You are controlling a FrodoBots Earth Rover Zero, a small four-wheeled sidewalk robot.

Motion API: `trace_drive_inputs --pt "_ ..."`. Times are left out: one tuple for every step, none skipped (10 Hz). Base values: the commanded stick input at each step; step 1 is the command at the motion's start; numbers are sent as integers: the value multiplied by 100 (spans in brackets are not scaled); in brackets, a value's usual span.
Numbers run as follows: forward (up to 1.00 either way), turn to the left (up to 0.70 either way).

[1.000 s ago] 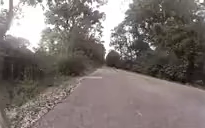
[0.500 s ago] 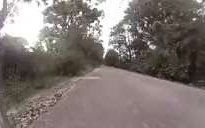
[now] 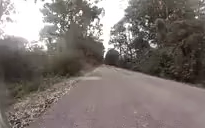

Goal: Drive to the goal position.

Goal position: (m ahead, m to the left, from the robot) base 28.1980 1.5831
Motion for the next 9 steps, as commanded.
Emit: trace_drive_inputs --pt "70 0" --pt "70 0" --pt "70 0" --pt "70 0" --pt "70 0" --pt "70 0" --pt "70 0" --pt "70 0" --pt "70 0"
